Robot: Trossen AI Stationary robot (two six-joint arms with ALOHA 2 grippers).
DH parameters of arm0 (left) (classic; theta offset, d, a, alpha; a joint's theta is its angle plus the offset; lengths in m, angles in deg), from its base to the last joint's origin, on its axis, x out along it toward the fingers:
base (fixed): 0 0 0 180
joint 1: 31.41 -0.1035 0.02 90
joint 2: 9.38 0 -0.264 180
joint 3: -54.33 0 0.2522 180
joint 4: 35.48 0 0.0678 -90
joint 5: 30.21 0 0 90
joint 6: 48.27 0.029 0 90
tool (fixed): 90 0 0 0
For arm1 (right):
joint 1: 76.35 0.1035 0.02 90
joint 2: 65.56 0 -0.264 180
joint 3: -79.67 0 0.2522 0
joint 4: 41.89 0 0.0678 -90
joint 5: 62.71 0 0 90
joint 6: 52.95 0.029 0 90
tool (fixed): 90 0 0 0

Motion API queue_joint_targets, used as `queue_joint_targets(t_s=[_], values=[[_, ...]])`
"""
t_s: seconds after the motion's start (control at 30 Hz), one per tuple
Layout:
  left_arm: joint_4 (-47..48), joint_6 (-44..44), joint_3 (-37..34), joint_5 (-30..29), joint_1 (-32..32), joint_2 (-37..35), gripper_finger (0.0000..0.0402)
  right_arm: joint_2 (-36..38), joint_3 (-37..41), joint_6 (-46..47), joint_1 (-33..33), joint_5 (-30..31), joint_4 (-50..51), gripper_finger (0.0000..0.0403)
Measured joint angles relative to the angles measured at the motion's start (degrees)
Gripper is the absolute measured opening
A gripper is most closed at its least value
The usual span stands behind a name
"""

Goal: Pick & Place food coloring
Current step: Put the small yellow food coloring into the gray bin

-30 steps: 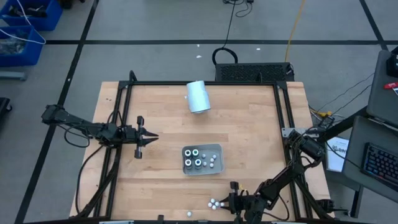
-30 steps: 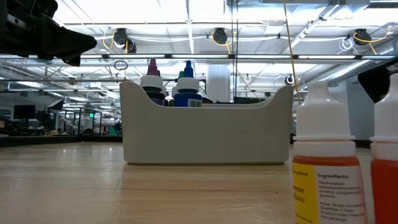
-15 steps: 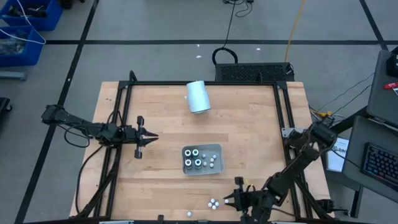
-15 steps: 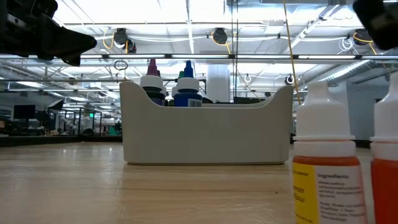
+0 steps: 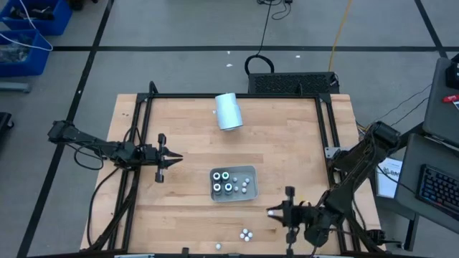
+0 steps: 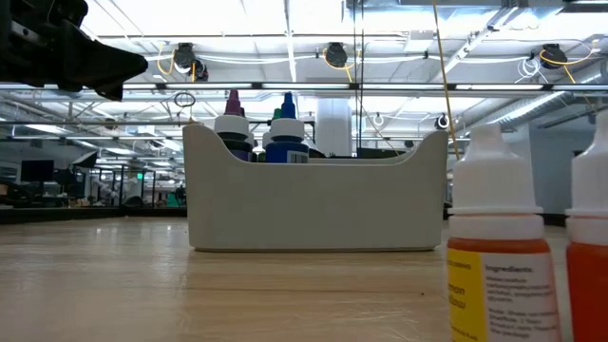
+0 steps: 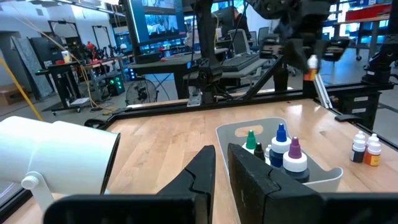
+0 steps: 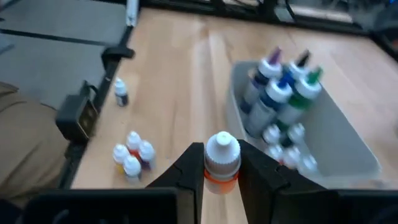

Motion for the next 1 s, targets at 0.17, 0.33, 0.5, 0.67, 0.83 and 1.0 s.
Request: queue_joint_targets(t_s=[0.17, 0.33, 0.5, 0.67, 0.83, 1.0], values=[[0.1, 0.0, 0.0, 0.0, 0.0, 0.0, 0.0051, 7.4, 7.5, 6.6, 0.8, 1.5, 3.2, 0.0062], [0.0, 0.5, 0.0, 0.0, 0.0, 0.0, 0.0051, 17.8, 20.4, 10.0, 0.6, 1.4, -2.9, 0.0062], [0.0, 0.9, 0.0, -0.6, 0.0, 0.0, 0.0051, 30.9, 33.7, 7.5, -1.8, 1.1, -13.5, 0.0062], [-0.1, 0.9, 0.0, -0.5, 0.0, 0.0, 0.0051, 43.3, 41.2, -1.7, -3.2, -1.2, -18.8, 0.0062], [-0.2, 2.3, 0.0, -1.3, 0.0, 0.0, 0.0051, 52.4, 42.5, -16.4, -5.4, -8.1, -21.9, 0.0062], [0.0, 3.0, 0.0, -1.9, 0.0, 0.0, 0.0051, 58.7, 42.5, -26.0, -9.0, -15.3, -22.8, 0.0062]])
